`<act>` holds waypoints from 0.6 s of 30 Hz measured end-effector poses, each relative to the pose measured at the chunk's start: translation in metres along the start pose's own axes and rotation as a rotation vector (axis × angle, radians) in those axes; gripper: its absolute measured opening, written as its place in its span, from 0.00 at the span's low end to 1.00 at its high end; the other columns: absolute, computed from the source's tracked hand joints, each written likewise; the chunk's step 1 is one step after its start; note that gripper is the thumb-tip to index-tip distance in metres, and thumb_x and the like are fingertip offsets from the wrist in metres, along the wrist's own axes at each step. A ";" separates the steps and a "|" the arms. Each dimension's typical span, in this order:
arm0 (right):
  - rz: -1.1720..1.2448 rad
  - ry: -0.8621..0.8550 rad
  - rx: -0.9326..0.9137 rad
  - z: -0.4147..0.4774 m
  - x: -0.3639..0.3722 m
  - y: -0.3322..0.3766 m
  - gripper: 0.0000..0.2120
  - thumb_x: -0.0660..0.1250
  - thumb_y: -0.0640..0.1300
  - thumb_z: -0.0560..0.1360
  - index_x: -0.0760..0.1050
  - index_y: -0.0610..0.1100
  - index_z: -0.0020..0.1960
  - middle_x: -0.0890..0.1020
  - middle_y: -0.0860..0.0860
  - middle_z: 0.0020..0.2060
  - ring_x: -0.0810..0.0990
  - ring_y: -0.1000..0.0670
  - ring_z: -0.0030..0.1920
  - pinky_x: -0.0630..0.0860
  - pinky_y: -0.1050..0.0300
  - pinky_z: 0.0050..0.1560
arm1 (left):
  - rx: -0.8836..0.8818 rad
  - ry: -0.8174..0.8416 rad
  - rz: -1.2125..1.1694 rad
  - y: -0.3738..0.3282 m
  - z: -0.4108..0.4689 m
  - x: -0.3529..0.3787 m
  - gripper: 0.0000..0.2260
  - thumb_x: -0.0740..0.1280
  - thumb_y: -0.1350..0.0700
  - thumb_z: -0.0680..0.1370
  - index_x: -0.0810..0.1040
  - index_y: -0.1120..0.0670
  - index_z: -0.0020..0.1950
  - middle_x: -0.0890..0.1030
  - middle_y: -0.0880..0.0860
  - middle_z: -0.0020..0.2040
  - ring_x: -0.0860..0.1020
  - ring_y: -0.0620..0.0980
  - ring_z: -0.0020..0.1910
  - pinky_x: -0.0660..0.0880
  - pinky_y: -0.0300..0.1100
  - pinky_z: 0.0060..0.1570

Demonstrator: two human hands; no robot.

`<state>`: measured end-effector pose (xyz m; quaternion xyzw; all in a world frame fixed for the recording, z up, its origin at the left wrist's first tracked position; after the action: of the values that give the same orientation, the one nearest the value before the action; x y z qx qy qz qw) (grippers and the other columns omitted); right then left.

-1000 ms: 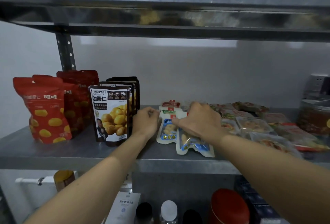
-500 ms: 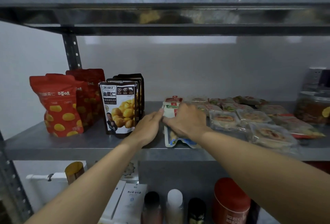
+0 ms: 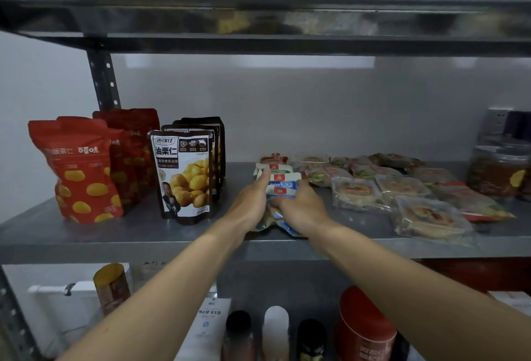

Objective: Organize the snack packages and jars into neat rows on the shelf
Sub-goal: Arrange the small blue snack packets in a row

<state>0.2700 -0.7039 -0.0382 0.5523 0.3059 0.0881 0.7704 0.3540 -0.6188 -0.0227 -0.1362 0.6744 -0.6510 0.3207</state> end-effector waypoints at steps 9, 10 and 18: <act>0.071 -0.073 0.121 0.024 -0.009 -0.003 0.13 0.69 0.51 0.75 0.73 0.48 0.57 0.82 0.53 0.48 0.82 0.49 0.49 0.78 0.51 0.54 | -0.104 -0.041 -0.290 -0.023 -0.007 0.000 0.24 0.52 0.45 0.83 0.67 0.57 0.73 0.80 0.53 0.60 0.77 0.52 0.60 0.73 0.33 0.31; 0.075 -0.062 0.114 0.025 -0.008 -0.003 0.10 0.68 0.50 0.76 0.73 0.49 0.55 0.82 0.54 0.47 0.82 0.50 0.49 0.78 0.52 0.54 | -0.114 -0.022 -0.309 -0.027 -0.009 0.003 0.24 0.51 0.45 0.83 0.65 0.59 0.74 0.73 0.56 0.69 0.71 0.54 0.68 0.71 0.30 0.26; 0.032 -0.002 0.057 0.035 0.007 -0.006 0.11 0.65 0.46 0.78 0.75 0.47 0.59 0.82 0.52 0.51 0.81 0.52 0.49 0.76 0.57 0.46 | -0.051 -0.045 -0.324 -0.014 0.015 0.006 0.26 0.48 0.41 0.82 0.74 0.58 0.64 0.75 0.50 0.57 0.78 0.39 0.28 0.72 0.28 0.23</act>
<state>0.2942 -0.7313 -0.0392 0.5792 0.2985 0.0910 0.7531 0.3559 -0.6360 -0.0100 -0.2658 0.6528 -0.6735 0.2227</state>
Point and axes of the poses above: each hand's wrist, its own z-axis towards the middle knuckle, its own x-axis out of the palm, y = z × x, the point moved 2 cm from there along z, towards the middle knuckle
